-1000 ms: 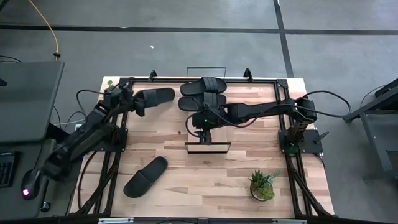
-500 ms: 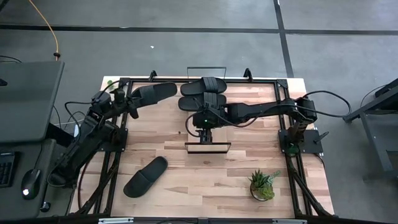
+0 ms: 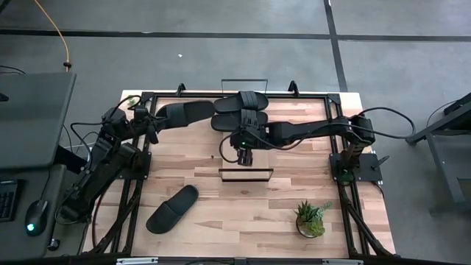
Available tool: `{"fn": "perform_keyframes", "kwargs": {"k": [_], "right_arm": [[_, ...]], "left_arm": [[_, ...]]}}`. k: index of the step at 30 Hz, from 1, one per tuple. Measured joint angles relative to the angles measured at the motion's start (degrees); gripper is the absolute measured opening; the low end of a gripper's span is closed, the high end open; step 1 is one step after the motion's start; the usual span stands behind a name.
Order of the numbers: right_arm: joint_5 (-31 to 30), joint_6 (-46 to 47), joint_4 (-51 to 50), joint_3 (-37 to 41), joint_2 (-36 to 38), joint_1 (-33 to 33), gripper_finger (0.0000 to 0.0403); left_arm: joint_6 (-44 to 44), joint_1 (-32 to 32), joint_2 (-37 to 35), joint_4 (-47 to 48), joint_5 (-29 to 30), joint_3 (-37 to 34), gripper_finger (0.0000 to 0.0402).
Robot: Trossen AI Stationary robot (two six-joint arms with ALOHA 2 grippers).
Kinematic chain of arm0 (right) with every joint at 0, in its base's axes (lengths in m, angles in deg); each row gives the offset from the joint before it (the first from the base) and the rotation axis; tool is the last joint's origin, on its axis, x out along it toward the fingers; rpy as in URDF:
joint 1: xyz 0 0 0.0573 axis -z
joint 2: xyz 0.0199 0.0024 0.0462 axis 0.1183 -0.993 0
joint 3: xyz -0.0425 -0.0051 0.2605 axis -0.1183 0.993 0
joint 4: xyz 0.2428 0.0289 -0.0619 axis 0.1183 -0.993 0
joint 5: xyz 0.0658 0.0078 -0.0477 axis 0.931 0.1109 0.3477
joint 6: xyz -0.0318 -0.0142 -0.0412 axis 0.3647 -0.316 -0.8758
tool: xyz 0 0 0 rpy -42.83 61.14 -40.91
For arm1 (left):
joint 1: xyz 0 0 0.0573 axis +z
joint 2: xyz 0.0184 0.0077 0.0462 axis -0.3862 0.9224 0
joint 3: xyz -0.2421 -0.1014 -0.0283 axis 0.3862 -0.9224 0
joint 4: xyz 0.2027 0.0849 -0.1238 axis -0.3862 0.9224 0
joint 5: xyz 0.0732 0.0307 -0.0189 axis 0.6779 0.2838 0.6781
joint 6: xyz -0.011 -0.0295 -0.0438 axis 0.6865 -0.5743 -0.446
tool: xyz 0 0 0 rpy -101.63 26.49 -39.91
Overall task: Pick and place slides into the shelf
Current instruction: Put the black slide on the shelf
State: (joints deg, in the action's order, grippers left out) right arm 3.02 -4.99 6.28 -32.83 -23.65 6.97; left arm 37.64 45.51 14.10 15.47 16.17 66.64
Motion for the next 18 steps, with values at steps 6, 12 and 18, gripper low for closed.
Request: {"fn": "perform_keyframes", "kwargs": {"k": [6, 12, 18], "right_arm": [[-7.2, 2.9, -4.6, 0.0, 0.9, 0.3, 0.0257], [-6.6, 2.3, -4.6, 0.0, 1.4, 1.0, 0.0257], [-4.3, -0.2, -3.7, 0.0, 2.0, 2.8, 0.0257]], "left_arm": [[-1.1, 0.0, 0.0, -0.1, -0.7, 0.0, 0.0], [-1.2, -0.1, 0.0, -0.1, -1.7, 0.0, 0.0], [-4.0, -5.4, 0.0, -6.6, -1.5, -1.3, 0.0]]}}
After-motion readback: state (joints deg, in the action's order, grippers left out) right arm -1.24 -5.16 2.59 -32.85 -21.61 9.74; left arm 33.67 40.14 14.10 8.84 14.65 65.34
